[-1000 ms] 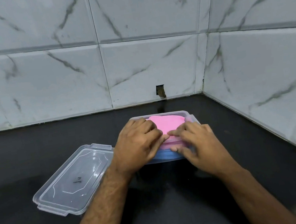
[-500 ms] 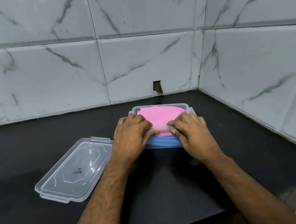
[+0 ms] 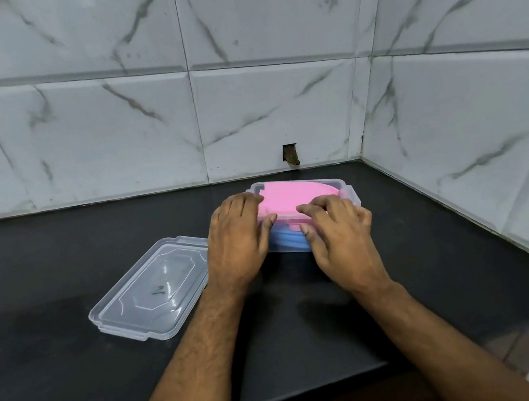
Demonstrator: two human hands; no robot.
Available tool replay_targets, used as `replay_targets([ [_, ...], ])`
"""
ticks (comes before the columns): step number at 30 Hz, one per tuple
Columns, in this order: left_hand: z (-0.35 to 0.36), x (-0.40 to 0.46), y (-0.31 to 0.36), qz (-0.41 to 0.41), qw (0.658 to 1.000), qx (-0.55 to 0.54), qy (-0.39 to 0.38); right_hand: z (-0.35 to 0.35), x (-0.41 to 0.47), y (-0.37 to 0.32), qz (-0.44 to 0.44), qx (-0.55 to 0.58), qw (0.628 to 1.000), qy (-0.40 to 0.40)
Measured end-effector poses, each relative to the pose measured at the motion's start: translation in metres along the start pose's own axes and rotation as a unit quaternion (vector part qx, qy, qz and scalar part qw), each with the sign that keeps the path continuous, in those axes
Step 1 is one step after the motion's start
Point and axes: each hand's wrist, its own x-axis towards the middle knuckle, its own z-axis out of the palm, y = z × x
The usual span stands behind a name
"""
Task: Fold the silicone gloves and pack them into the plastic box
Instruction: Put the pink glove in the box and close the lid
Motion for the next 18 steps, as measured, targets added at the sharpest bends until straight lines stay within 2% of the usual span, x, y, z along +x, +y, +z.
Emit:
replay_targets([
  [4, -0.013, -0.015, -0.003, -0.065, 0.997, -0.001, 0.052, 0.008, -0.009, -0.045, -0.007, 0.054, 0.998, -0.027],
  [9, -0.041, -0.035, -0.024, -0.2, 0.977, 0.063, 0.025, 0.024, -0.01, -0.097, -0.05, 0.103, 0.988, -0.105],
  [12, -0.053, -0.046, -0.038, -0.248, 0.963, 0.105, 0.017, 0.038, -0.008, -0.118, -0.049, 0.112, 0.98, -0.155],
  [14, -0.058, -0.052, -0.045, -0.295, 0.942, 0.159, 0.001, 0.047, -0.008, -0.126, -0.031, 0.122, 0.972, -0.198],
  [18, -0.068, -0.063, -0.061, -0.457, 0.862, 0.2, -0.088, 0.06, -0.012, -0.128, 0.009, 0.137, 0.952, -0.273],
])
